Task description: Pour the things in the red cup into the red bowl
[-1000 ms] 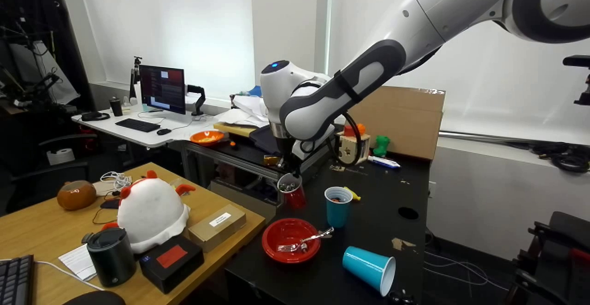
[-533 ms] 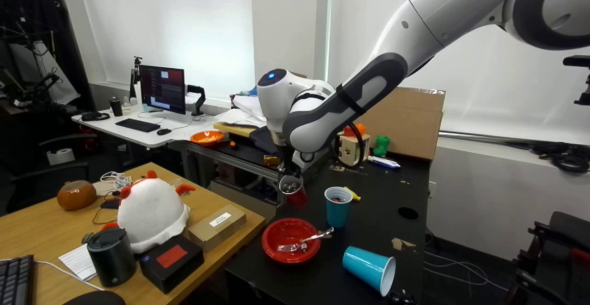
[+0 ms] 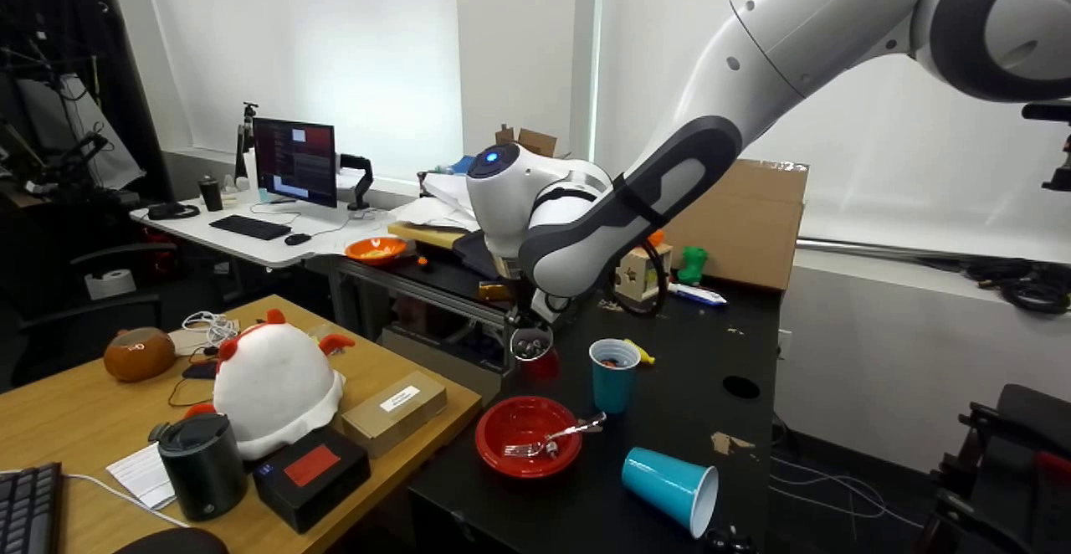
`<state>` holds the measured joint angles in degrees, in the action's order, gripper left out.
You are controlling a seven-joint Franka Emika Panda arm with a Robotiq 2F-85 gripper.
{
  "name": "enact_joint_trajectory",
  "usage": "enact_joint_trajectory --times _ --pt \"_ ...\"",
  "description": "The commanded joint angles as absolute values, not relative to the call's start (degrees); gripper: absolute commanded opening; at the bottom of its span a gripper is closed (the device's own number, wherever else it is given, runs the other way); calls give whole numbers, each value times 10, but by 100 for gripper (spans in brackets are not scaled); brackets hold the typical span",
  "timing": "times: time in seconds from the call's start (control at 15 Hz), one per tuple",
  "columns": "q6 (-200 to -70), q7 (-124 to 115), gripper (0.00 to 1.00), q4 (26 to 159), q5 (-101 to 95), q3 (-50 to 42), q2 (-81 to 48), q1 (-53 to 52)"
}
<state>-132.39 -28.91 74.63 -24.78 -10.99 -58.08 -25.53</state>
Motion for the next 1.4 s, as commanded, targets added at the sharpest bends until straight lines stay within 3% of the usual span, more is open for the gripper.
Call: enact_joint_trajectory --times 0.0,1.33 --pt "-1343 -318 1 770 -271 -132 -569 -274" --pt "-1344 -477 1 800 -435 -152 -571 -319"
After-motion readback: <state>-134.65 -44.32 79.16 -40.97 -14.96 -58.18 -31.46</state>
